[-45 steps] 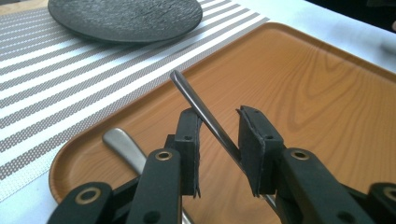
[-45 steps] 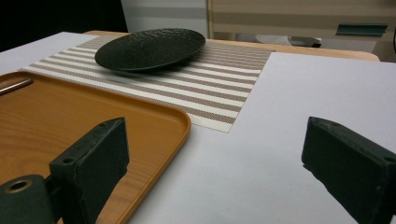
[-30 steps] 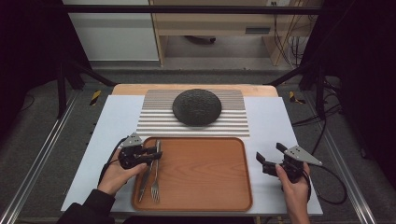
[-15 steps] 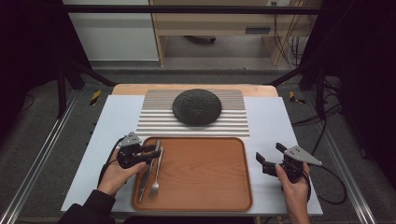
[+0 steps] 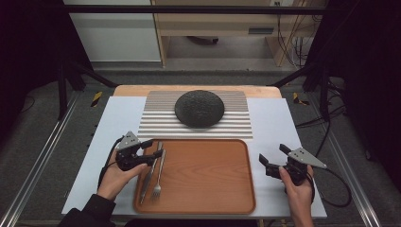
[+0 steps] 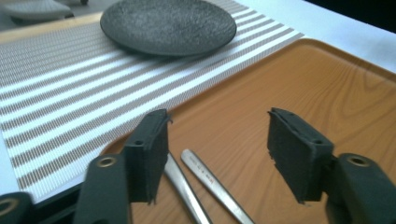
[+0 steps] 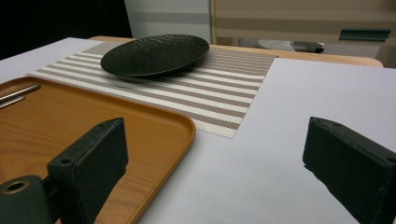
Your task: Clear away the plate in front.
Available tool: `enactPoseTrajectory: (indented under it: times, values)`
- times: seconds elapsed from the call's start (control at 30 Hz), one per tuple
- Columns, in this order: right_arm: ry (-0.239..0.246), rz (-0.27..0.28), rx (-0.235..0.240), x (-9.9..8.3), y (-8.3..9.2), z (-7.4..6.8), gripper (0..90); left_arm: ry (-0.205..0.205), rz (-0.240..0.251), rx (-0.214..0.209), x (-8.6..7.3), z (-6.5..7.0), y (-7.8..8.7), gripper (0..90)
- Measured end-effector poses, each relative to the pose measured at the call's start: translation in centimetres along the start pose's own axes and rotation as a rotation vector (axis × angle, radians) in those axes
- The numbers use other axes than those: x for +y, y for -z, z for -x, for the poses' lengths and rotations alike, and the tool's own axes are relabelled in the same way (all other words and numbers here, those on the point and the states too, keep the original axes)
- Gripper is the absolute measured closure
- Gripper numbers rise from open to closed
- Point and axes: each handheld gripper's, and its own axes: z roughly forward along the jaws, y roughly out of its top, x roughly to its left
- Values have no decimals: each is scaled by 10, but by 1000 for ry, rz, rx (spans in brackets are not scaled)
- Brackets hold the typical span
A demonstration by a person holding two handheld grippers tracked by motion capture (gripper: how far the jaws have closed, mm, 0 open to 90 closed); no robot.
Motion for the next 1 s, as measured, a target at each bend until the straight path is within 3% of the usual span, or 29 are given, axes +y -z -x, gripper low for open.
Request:
enactPoseTrajectory:
  times: [0.2, 0.47, 0.67, 0.8, 1.0]
  values:
    - [13, 12, 3, 1, 1, -1, 69, -1, 19, 17, 1, 1, 2, 231]
    - [29, 18, 6, 2, 2, -1, 69, 0, 47, 22, 3, 1, 6, 196]
    - [37, 23, 14, 2, 2, -2, 71, -24, 63, 18, 5, 4, 7, 184]
    - [36, 21, 17, 2, 2, -3, 73, -10, 73, 7, 5, 5, 7, 141]
    - [40, 25, 16, 3, 2, -3, 71, -24, 95, 15, 8, 7, 9, 103]
